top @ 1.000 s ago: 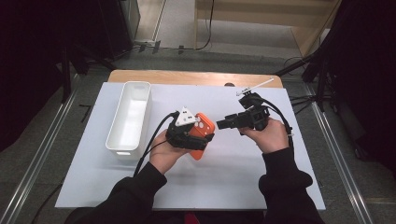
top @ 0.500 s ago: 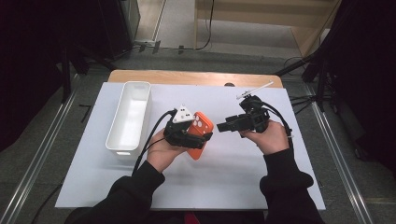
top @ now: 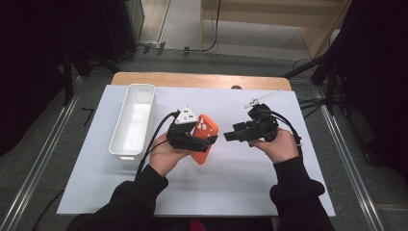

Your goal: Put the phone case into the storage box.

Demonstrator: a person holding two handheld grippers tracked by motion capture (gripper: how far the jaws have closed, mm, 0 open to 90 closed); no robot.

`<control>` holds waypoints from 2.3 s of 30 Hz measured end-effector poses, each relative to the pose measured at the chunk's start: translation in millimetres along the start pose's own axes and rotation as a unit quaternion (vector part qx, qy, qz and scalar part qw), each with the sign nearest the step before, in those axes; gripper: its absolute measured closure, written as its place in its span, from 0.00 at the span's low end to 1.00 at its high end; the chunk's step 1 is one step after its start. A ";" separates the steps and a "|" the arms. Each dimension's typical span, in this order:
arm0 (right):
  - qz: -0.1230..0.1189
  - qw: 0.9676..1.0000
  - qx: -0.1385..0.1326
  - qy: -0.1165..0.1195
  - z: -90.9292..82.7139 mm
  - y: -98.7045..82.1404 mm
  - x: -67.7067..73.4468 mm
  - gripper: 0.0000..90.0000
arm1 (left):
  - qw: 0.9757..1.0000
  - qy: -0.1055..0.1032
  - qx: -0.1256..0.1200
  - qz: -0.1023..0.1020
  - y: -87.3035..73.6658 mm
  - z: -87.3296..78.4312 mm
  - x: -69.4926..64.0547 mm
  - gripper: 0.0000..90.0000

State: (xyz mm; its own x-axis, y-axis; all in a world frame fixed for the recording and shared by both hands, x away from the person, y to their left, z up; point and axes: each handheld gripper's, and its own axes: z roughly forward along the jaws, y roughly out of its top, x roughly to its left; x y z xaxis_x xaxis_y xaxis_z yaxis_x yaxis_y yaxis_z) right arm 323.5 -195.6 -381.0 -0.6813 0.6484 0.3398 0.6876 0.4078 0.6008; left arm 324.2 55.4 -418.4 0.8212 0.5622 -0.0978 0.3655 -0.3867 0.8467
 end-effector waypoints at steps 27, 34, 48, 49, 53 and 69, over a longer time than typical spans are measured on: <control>-0.030 0.999 -0.020 0.026 19.0 -38.2 -4.4 0.32 | 1.000 0.001 0.004 0.008 3.4 -6.3 4.6 0.18; -0.033 0.999 -0.020 0.014 21.2 -51.8 -4.6 0.31 | 1.000 0.001 0.007 0.009 3.2 -5.7 5.0 0.18; -0.036 0.999 -0.029 0.001 26.5 -76.2 -4.0 0.29 | 1.000 -0.005 0.008 0.005 3.0 -5.6 6.4 0.18; -0.039 0.999 -0.034 -0.003 26.9 -78.0 -4.0 0.28 | 1.000 -0.005 0.008 0.005 3.0 -5.6 6.4 0.18; -0.044 0.998 -0.042 -0.003 27.1 -84.0 -4.7 0.28 | 1.000 -0.009 0.007 0.007 3.0 -5.9 7.2 0.18; -0.035 0.999 -0.036 -0.012 29.5 -111.5 -5.1 0.28 | 1.000 -0.019 0.012 0.010 2.6 -5.0 7.1 0.17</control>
State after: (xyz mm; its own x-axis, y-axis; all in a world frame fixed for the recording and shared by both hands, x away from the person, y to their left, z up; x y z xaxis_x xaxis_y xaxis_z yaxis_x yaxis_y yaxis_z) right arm 257.7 -225.5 -471.1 -0.7196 0.6363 0.2780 0.6183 0.4051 0.6735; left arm 328.9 62.0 -414.3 0.8444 0.5260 -0.1013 0.3588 -0.4149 0.8361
